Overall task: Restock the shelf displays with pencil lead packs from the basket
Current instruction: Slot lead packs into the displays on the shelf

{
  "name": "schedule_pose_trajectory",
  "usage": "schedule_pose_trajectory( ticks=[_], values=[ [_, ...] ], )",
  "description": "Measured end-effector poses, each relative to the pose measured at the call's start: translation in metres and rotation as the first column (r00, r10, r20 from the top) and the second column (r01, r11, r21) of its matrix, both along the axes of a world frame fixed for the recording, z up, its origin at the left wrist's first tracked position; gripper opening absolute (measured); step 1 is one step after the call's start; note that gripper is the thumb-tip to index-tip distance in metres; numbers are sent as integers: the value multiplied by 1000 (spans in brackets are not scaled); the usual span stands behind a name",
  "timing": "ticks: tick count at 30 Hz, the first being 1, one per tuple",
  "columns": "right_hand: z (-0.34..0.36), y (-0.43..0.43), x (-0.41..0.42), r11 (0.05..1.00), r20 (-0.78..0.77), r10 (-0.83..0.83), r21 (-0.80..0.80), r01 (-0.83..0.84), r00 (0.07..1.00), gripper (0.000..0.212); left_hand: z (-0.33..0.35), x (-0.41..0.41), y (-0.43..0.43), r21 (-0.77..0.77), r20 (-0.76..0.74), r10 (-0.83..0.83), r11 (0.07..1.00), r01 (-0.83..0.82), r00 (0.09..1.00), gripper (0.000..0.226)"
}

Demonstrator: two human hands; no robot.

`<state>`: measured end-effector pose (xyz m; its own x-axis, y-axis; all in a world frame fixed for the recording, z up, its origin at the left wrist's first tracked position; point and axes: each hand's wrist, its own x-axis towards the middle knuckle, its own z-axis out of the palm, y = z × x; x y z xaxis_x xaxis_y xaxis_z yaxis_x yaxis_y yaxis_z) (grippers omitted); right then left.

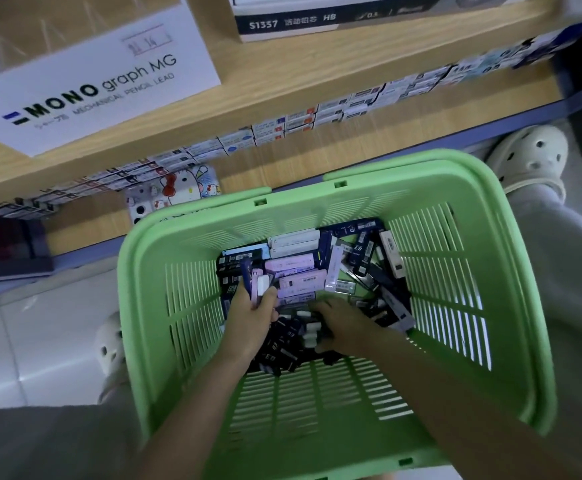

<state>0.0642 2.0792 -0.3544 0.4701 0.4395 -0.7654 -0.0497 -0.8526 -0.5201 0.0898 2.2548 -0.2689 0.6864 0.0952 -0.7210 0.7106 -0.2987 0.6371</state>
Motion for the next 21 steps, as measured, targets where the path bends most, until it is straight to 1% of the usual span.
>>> schedule_pose_trajectory(
  ticks=[3, 6, 8, 9, 10, 12, 14, 16, 18, 20, 21],
  values=[
    [-7, 0, -4, 998, -46, 18, -52, -20, 999, 69, 3, 2, 0, -9, -14, 6, 1000, -6, 1000, 23],
    [-7, -1, -5, 999, -98, -4, -46, -1, 995, 64, 4, 6, -1, -7, -31, 19, 1000, -20, 999, 15],
    [-5, -1, -3, 999, -127, -40, -12, 39, 991, 57, 5, 9, -2, -6, -47, 23, 1000, -23, 999, 4],
    [-4, -1, -2, 997, -130, -72, 12, 74, 989, 53, 6, 10, -3, 2, -47, 12, 1000, -12, 999, 8],
    [0, -1, 0, 995, -132, -94, 30, 98, 987, 50, 6, 10, -3, 16, -43, -1, 1000, 2, 999, 15],
    [9, -1, 5, 989, -139, -127, 54, 136, 982, 51, 7, 8, -4, 45, -49, -13, 999, 15, 999, 25],
    [16, -4, 9, 983, -131, -162, 63, 171, 978, 49, 9, 6, -5, 43, -77, -4, 999, 7, 997, 25],
    [27, -6, 13, 968, -110, -234, 69, 242, 966, 47, 12, 4, -6, 17, -119, 27, 1000, -25, 993, 18],
    [41, -7, 19, 945, -104, -314, 63, 321, 944, 36, 15, 0, -7, -33, -161, 116, 992, -123, 980, 10],
    [61, -4, 25, 891, -97, -431, 114, 440, 897, 22, 22, -2, -10, -124, -198, 197, 967, -224, 960, 6],
    [73, -3, 28, 850, -100, -496, 150, 506, 863, 17, 27, -4, -12, -165, -204, 199, 958, -234, 959, 9]
  ],
)
